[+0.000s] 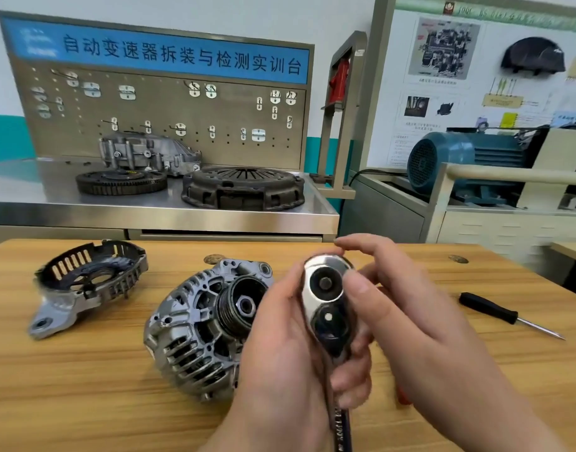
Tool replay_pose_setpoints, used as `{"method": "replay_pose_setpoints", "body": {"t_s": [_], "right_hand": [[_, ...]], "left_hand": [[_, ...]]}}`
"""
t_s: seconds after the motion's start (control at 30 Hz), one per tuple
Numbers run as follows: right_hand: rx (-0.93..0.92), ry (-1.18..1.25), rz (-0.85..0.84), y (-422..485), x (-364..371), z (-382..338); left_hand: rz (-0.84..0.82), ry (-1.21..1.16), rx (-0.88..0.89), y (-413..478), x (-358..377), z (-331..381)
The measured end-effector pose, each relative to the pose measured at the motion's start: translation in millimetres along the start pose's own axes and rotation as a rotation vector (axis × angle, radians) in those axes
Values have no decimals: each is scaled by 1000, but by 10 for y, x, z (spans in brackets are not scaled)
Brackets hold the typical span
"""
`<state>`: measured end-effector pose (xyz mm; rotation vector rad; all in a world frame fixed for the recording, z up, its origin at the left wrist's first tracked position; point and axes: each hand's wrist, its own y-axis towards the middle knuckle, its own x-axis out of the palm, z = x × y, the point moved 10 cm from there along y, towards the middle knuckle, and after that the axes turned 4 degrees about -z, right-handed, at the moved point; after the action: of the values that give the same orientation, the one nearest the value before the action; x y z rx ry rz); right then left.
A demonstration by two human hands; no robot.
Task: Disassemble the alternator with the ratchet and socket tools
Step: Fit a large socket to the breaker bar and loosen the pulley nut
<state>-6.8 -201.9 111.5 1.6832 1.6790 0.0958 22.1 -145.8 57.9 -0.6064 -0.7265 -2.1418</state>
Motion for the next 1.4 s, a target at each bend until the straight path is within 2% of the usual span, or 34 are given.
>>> {"method": "replay_pose_setpoints", "body": {"t_s": [0.07, 0.17, 0.27, 0.33, 0.43, 0.47, 0.53, 0.57, 0.67, 0.77, 0.87, 0.97, 1.03, 1.1, 1.4], "right_hand": [[48, -9, -52, -48, 30, -60], [113, -91, -2, -37, -33, -29], [187, 184, 172, -13, -144, 188], [198, 370, 220, 0, -130, 280], [208, 484, 259, -3, -122, 379], [218, 517, 275, -1, -128, 410], [253, 564, 288, 21, -136, 482], [275, 594, 271, 40, -119, 519], [362, 703, 196, 105, -38, 660], [464, 878, 125, 152, 119, 777], [524, 972, 45, 189, 308, 808], [558, 991, 23, 209, 403, 825], [580, 1008, 38, 226, 418, 837], [592, 1011, 48, 245, 408, 835], [583, 806, -22, 300, 390, 772]], "left_hand": [[-33, 155, 68, 24, 122, 98], [-63, 385, 106, 64, 220, 162], [-113, 501, 50, 97, 343, 124], [-184, 577, -11, 94, 382, 103], [-309, 653, -179, 8, 355, 78], [-289, 730, -209, -2, 293, 137], [-234, 898, -122, -64, 181, 472], [-168, 967, -41, -78, 85, 685], [167, 1179, 202, -102, -415, 1310], [295, 1316, 264, -87, -835, 1493], [232, 1558, 201, -65, -1115, 1381], [-17, 1845, 48, -97, -1280, 1063], [-92, 1866, -23, -144, -1387, 924], [-83, 1805, -19, -177, -1434, 890], [157, 1857, 101, -293, -1381, 846]]}}
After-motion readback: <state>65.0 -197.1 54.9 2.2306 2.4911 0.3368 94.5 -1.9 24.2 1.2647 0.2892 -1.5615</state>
